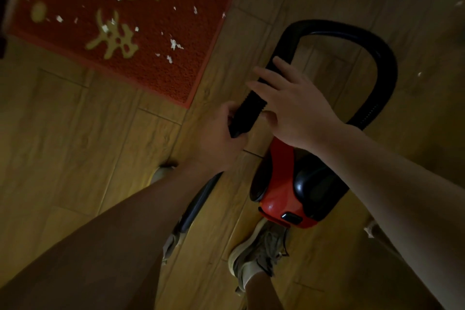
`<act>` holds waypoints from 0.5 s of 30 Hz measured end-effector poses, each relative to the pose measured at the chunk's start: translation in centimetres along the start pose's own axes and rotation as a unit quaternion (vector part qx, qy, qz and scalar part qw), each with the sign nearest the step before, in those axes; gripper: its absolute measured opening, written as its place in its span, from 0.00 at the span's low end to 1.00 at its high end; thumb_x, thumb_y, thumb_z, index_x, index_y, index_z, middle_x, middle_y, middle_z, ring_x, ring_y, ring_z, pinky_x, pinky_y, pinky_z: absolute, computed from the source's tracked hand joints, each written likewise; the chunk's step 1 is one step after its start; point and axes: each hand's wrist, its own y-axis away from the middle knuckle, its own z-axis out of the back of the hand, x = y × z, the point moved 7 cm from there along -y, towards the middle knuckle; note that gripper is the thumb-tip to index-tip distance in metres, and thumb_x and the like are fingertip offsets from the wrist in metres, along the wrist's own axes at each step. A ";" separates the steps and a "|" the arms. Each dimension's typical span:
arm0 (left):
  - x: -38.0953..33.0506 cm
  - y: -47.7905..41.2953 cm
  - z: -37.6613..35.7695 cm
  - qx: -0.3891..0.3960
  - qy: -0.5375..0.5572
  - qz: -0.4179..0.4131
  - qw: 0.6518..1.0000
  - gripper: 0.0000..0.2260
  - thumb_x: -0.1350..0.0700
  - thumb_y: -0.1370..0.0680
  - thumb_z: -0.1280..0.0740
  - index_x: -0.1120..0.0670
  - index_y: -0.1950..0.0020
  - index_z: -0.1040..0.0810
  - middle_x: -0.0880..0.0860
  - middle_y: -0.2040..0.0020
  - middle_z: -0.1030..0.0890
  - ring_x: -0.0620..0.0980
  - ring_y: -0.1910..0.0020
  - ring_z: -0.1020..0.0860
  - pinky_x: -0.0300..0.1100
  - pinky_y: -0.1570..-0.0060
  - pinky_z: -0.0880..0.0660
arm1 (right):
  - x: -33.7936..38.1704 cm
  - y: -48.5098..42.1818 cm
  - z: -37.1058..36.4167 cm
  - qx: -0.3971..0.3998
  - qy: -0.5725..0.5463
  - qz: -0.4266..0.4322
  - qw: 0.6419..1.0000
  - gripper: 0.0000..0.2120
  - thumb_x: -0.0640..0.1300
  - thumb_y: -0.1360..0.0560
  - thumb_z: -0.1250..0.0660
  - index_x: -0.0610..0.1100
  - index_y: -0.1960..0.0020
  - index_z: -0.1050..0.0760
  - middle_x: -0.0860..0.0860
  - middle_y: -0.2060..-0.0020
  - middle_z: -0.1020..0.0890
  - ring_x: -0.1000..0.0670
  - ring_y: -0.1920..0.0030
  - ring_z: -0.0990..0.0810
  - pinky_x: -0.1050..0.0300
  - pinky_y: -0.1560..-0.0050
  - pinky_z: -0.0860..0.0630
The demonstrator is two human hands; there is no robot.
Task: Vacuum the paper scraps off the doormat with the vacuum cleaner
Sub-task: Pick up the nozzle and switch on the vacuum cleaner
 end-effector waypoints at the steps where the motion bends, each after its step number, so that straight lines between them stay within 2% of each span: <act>1: -0.8 0.1 -0.1 0.001 0.009 -0.004 1.000 0.22 0.62 0.24 0.27 0.56 0.32 0.27 0.48 0.42 0.20 0.46 0.45 0.20 0.39 0.50 0.21 | -0.4 0.2 0.5 0.007 0.002 -0.005 1.000 0.31 0.52 0.22 0.32 0.50 0.22 0.38 0.49 0.21 0.39 0.39 0.20 0.50 0.40 0.21 0.47; 3: -2.1 0.0 -0.4 0.009 0.024 -0.011 1.000 0.21 0.63 0.24 0.28 0.55 0.32 0.27 0.46 0.44 0.22 0.47 0.47 0.19 0.35 0.54 0.25 | -0.9 0.5 1.4 0.015 0.004 -0.006 1.000 0.32 0.53 0.23 0.31 0.52 0.22 0.38 0.49 0.22 0.38 0.39 0.20 0.51 0.39 0.22 0.49; 6: -4.0 0.0 -0.5 0.010 0.037 -0.021 0.999 0.22 0.63 0.24 0.28 0.53 0.32 0.27 0.46 0.42 0.21 0.45 0.44 0.20 0.42 0.47 0.22 | -1.5 1.3 2.7 0.019 0.006 -0.001 1.000 0.31 0.53 0.25 0.30 0.52 0.24 0.35 0.49 0.25 0.34 0.38 0.20 0.49 0.37 0.22 0.48; 8: -5.4 0.1 -0.3 0.007 0.024 -0.039 0.999 0.22 0.63 0.25 0.28 0.53 0.32 0.26 0.48 0.40 0.21 0.46 0.42 0.21 0.48 0.43 0.21 | -1.9 1.8 3.6 0.005 0.003 -0.003 1.000 0.30 0.52 0.26 0.28 0.51 0.27 0.31 0.48 0.28 0.29 0.37 0.22 0.43 0.37 0.23 0.45; 11: -7.2 0.1 0.4 0.001 -0.020 -0.070 0.997 0.21 0.64 0.26 0.28 0.55 0.33 0.25 0.52 0.41 0.19 0.49 0.42 0.21 0.52 0.44 0.22 | -2.5 2.7 4.7 -0.032 0.000 -0.009 0.999 0.26 0.52 0.27 0.27 0.48 0.31 0.27 0.46 0.34 0.24 0.38 0.27 0.34 0.35 0.26 0.39; 13: -8.0 0.1 0.9 0.012 -0.046 -0.084 0.995 0.21 0.65 0.26 0.28 0.57 0.33 0.24 0.54 0.40 0.19 0.50 0.42 0.21 0.49 0.44 0.22 | -2.7 3.3 5.2 -0.052 -0.016 -0.025 0.998 0.24 0.53 0.27 0.29 0.48 0.33 0.26 0.47 0.36 0.23 0.39 0.29 0.30 0.35 0.27 0.37; 15: -8.5 0.2 1.4 0.022 -0.067 -0.094 0.993 0.20 0.64 0.25 0.28 0.58 0.33 0.23 0.54 0.40 0.19 0.50 0.42 0.21 0.41 0.45 0.24 | -2.7 3.9 5.4 -0.067 -0.038 -0.043 0.996 0.24 0.55 0.28 0.32 0.48 0.33 0.26 0.48 0.38 0.22 0.39 0.32 0.29 0.37 0.27 0.37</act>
